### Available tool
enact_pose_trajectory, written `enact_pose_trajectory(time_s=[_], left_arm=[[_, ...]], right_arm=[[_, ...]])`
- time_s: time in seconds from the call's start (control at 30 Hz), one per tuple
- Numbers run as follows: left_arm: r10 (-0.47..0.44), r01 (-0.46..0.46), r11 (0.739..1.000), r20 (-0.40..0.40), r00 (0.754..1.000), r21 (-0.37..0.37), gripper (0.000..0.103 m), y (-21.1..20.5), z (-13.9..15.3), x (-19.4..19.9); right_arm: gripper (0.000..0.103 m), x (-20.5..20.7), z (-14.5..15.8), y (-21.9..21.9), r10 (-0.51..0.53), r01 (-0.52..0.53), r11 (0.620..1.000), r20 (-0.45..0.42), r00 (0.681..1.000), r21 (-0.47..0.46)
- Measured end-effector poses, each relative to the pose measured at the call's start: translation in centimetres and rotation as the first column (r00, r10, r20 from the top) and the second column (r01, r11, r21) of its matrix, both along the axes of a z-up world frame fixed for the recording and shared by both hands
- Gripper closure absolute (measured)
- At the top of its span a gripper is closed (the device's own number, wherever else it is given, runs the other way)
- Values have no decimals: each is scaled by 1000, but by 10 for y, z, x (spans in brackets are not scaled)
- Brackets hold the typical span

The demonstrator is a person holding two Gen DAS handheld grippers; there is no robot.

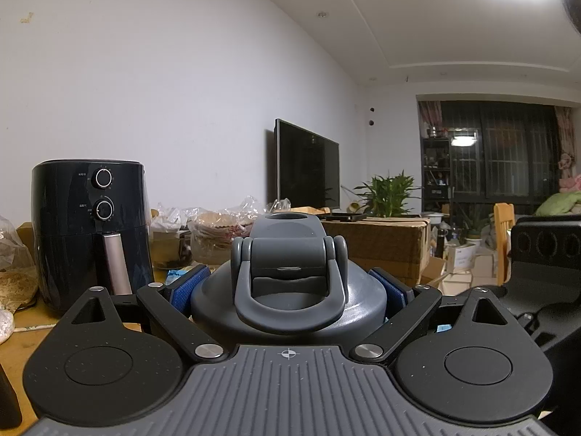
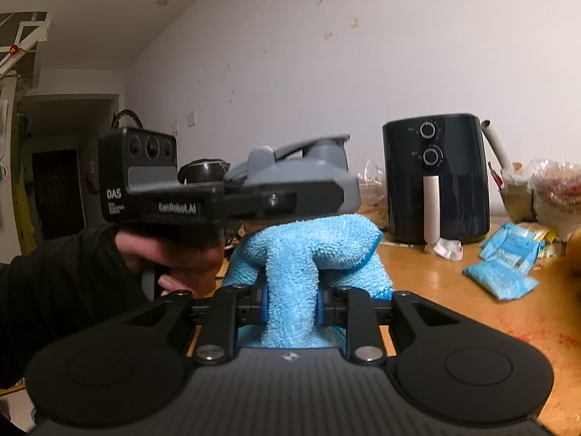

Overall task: Clean container
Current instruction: 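Rotate the left tool to twist the bottle base on the cloth while the right tool holds it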

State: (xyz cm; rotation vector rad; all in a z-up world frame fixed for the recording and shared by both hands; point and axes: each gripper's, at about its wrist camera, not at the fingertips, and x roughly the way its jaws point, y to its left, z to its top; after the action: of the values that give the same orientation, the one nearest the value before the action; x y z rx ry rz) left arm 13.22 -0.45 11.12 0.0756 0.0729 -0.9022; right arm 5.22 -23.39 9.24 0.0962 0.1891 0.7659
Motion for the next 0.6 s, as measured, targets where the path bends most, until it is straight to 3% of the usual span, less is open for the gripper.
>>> enact_pose_trajectory(time_s=[0.23, 0.6], left_arm=[[1, -1, 1000, -1, 1000, 1, 9, 0, 0, -1], [2, -2, 1000, -4, 1000, 4, 9, -1, 1, 0]], right_arm=[[82, -3, 9, -2, 0, 0, 1000, 54, 999, 10], [81, -1, 10, -4, 13, -13, 1000, 50, 999, -3]])
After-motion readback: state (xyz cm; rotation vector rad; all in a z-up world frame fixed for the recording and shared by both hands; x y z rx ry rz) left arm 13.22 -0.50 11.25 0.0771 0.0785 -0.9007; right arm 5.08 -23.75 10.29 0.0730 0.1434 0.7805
